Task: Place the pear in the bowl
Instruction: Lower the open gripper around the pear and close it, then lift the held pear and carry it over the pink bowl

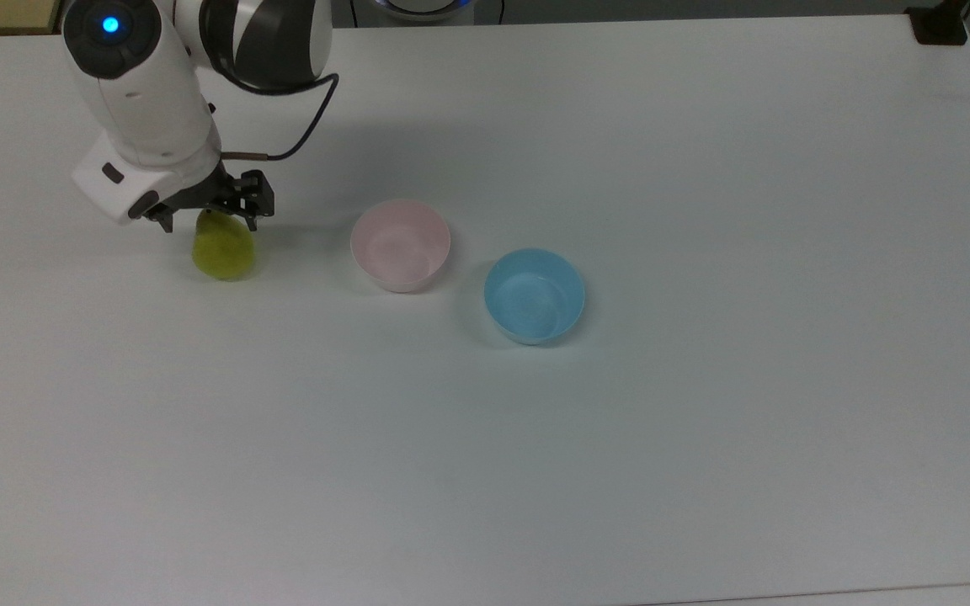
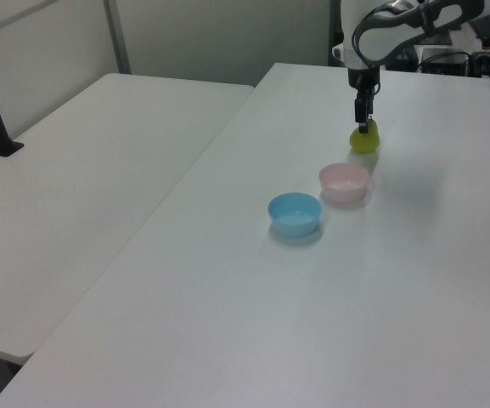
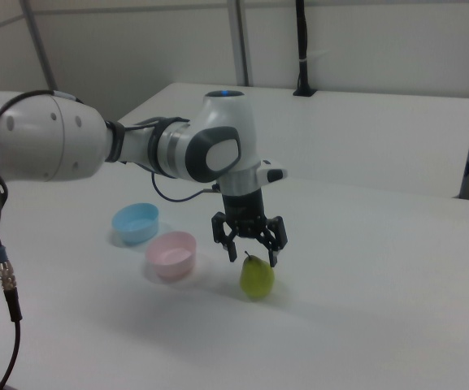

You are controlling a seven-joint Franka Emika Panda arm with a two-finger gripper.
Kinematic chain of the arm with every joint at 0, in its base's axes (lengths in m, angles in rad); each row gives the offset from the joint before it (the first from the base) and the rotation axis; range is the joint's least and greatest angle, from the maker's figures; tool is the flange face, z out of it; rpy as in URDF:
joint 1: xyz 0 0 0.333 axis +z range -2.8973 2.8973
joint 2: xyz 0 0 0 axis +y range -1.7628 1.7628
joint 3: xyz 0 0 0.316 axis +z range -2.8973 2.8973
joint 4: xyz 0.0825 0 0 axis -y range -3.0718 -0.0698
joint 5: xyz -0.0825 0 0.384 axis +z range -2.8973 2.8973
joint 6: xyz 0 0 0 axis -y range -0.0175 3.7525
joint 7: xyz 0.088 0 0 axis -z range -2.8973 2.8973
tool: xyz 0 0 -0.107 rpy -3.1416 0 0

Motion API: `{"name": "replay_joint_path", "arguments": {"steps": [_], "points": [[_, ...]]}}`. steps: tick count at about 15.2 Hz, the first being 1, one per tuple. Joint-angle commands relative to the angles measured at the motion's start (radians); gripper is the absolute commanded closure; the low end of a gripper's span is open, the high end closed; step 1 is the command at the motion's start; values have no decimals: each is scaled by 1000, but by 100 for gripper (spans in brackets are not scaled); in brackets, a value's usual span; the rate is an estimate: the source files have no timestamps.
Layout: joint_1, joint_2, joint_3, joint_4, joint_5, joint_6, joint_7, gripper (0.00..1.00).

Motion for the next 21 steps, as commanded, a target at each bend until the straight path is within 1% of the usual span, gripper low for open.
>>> {"name": "replay_joint_path", "arguments": {"steps": [1,4,6,9,10,11,13,15,19,21], "points": [[-3,22,-3,-15,-30,47,-10,8],[-1,30,-3,-17,-33,63,-10,18],[-1,42,-3,-17,-33,74,-10,27],[0,53,-3,-17,-37,77,-10,35],[0,53,-3,-18,-37,85,-10,41],[2,53,-3,-23,-37,88,-10,44],[0,47,-3,-23,-37,85,-10,54],[-1,27,-3,-23,-37,71,-10,54],[-9,-91,-3,-43,-37,-45,-10,54],[-1,-118,4,-43,-37,-85,-8,54]]}}
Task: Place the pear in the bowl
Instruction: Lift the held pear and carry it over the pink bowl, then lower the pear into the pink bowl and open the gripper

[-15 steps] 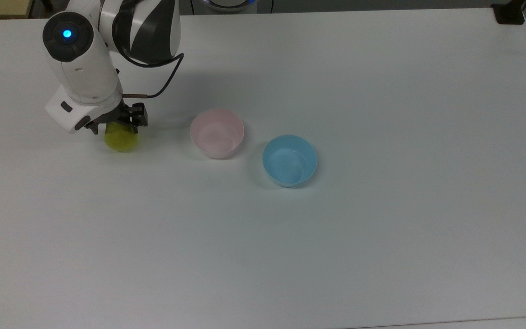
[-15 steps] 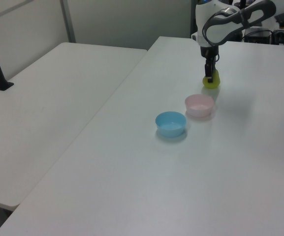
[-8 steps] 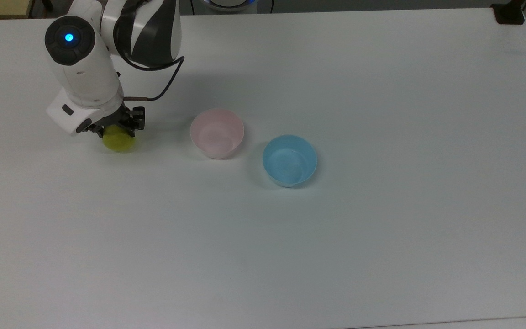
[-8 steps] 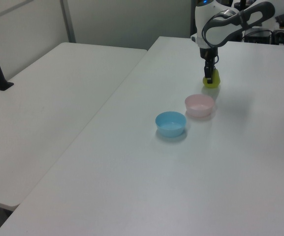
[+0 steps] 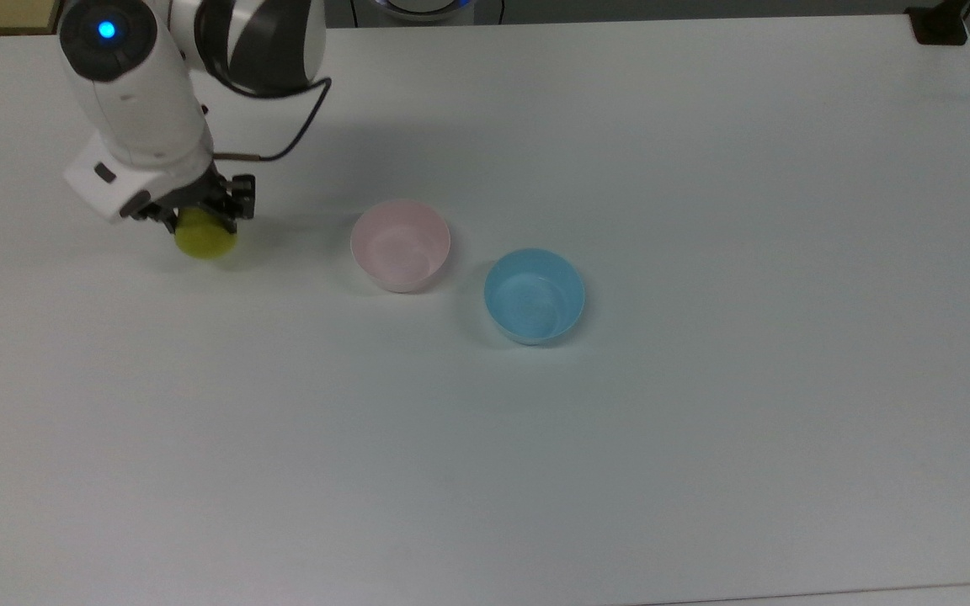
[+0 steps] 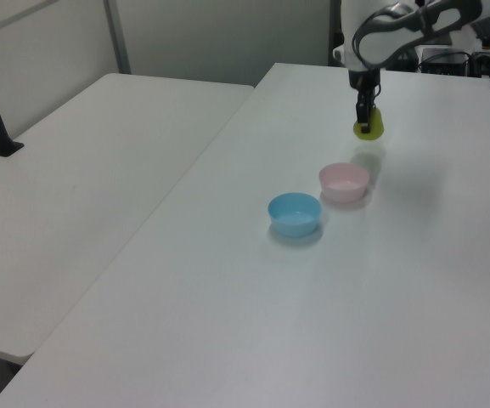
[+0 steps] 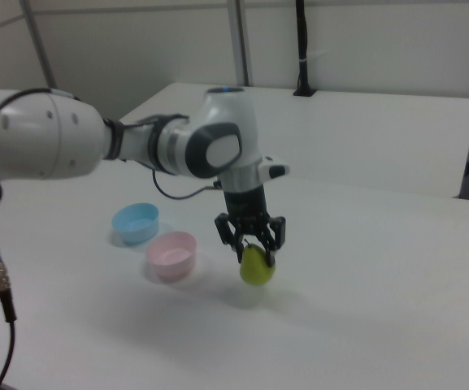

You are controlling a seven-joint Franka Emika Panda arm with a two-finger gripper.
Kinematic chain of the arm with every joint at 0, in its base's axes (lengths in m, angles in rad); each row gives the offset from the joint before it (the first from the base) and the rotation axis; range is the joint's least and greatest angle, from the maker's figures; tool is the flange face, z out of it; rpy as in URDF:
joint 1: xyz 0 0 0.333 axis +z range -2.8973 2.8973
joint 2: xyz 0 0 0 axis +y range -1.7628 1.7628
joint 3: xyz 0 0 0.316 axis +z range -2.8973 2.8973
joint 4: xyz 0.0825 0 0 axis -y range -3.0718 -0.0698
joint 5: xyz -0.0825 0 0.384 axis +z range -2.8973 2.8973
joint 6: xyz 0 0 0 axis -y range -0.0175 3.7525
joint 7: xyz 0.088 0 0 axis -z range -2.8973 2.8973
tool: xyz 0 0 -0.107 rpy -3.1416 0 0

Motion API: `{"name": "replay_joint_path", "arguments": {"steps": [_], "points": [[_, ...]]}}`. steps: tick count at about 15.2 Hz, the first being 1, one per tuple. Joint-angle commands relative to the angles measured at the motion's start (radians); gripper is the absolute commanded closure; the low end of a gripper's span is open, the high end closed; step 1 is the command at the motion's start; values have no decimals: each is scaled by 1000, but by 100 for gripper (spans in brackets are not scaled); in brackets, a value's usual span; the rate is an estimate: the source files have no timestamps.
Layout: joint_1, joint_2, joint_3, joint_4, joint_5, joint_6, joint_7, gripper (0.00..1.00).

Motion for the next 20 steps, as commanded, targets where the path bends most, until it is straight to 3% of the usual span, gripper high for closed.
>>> {"name": "replay_joint_path", "arguments": {"steps": [1,7,11,14,20], "points": [[21,-112,12,-44,-19,-95,13,54],[150,-123,30,-55,-17,-132,209,54],[200,-122,69,-78,-17,-116,308,54],[236,-111,93,-81,-16,-113,348,53],[250,-83,93,-94,-4,-29,351,53]]}}
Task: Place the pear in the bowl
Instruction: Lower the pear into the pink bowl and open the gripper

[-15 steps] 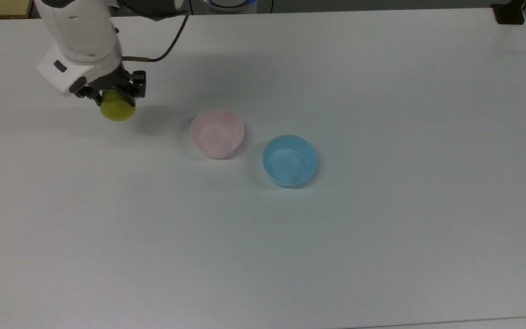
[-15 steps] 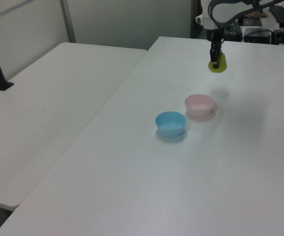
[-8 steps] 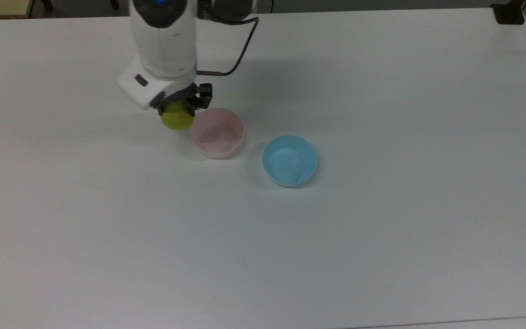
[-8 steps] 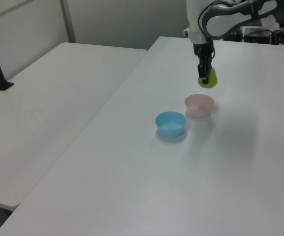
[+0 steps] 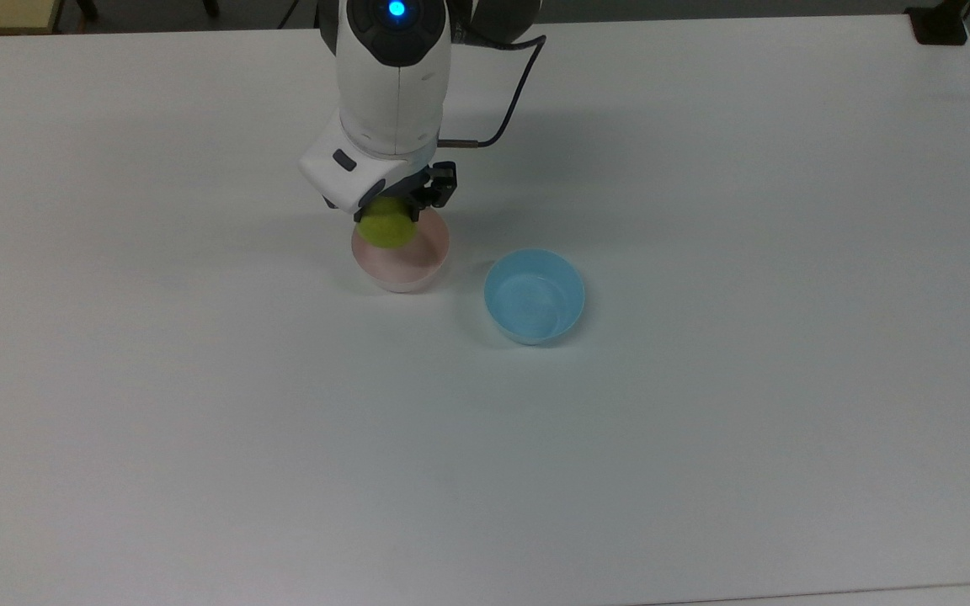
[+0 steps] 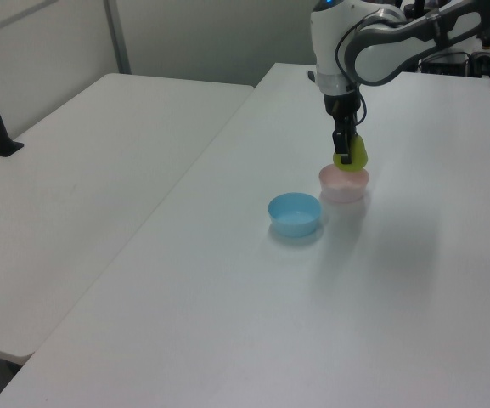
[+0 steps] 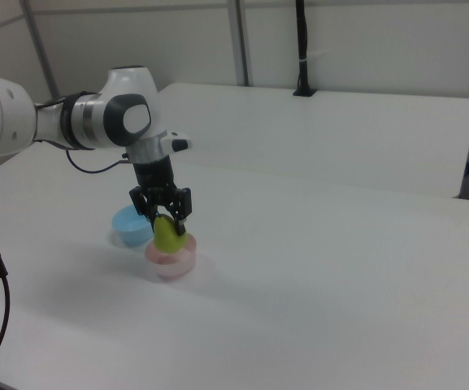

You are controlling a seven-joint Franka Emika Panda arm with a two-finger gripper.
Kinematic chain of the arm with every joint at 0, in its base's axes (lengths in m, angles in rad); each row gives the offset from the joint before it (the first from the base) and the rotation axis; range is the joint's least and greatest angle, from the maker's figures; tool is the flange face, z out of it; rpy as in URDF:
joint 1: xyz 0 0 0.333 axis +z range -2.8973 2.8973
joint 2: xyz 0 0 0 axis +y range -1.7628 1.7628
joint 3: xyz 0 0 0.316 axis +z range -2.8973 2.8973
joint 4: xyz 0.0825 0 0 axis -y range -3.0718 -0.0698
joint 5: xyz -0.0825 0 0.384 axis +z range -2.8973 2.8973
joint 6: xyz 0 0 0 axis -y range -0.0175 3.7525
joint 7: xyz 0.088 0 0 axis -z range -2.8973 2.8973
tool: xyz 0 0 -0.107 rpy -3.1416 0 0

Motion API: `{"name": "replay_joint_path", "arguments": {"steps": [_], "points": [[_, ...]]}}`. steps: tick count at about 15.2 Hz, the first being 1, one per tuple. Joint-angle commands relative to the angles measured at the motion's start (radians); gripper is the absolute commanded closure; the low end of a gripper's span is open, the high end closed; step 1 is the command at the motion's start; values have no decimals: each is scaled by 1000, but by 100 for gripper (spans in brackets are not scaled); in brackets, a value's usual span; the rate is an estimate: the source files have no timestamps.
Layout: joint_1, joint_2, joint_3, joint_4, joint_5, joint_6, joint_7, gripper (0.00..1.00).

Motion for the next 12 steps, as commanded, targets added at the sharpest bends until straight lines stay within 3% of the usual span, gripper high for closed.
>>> {"name": "replay_joint_path", "arguments": {"steps": [1,8,12], "points": [[5,8,-4,-28,-4,59,19,53],[8,48,0,-28,0,110,19,45],[18,48,0,-25,1,104,19,28]]}}
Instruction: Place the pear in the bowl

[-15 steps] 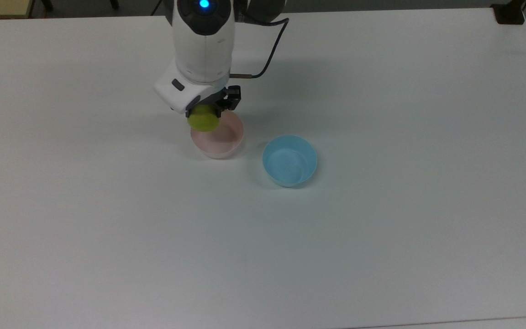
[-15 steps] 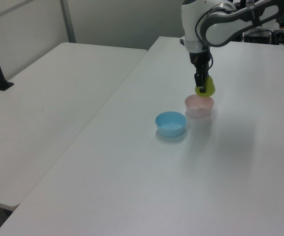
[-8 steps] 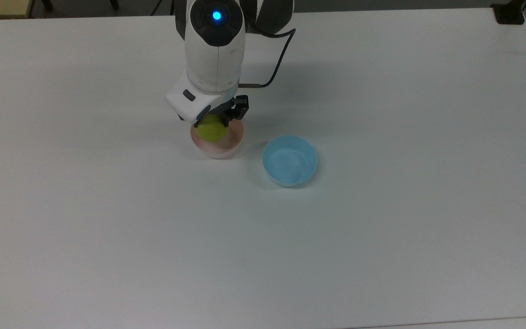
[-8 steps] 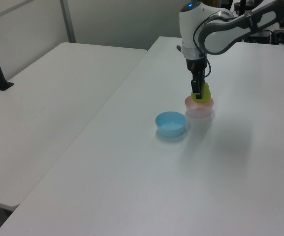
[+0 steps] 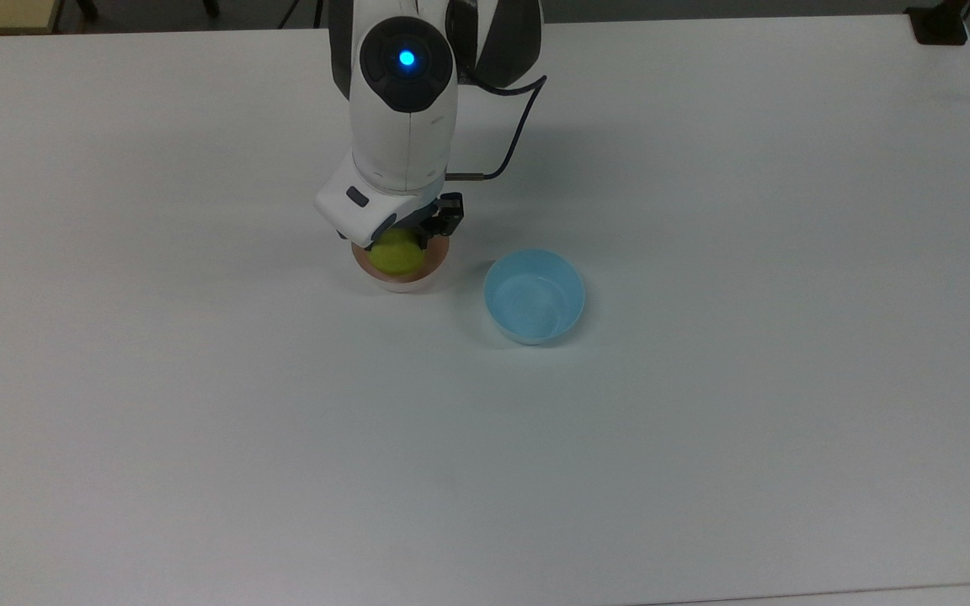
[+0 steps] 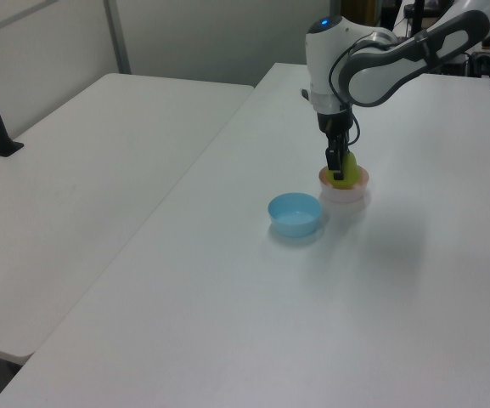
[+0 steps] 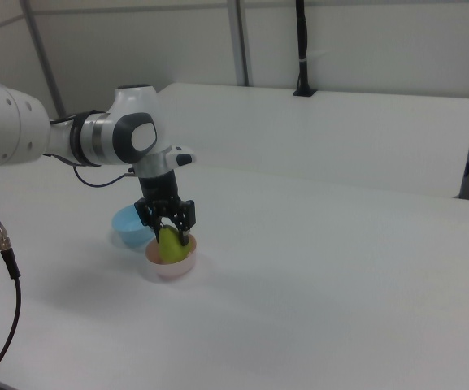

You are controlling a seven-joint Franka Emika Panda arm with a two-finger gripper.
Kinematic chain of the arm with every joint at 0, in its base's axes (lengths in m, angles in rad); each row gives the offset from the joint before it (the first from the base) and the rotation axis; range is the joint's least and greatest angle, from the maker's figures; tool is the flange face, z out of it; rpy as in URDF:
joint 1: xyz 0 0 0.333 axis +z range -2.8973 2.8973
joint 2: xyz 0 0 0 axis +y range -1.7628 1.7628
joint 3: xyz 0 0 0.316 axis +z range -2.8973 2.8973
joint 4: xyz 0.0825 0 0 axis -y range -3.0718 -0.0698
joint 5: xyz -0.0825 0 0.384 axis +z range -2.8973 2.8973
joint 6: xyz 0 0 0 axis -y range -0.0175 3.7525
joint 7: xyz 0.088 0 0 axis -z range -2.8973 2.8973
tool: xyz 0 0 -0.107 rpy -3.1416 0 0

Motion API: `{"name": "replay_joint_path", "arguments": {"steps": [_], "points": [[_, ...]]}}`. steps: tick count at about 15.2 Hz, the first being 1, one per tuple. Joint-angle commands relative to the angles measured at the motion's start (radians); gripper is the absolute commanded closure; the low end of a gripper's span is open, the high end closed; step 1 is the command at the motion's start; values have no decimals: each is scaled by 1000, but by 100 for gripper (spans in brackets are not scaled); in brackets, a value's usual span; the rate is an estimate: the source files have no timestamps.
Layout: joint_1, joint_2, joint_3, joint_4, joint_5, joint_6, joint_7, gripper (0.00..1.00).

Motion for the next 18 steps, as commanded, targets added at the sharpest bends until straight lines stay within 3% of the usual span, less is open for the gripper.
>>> {"name": "replay_joint_path", "arguments": {"steps": [1,3,7,18], "points": [[15,-20,-2,-15,1,14,18,20],[21,-31,-1,-15,1,6,31,0],[26,-89,-2,4,1,-44,44,0],[5,-359,-25,27,44,-250,48,0]]}}
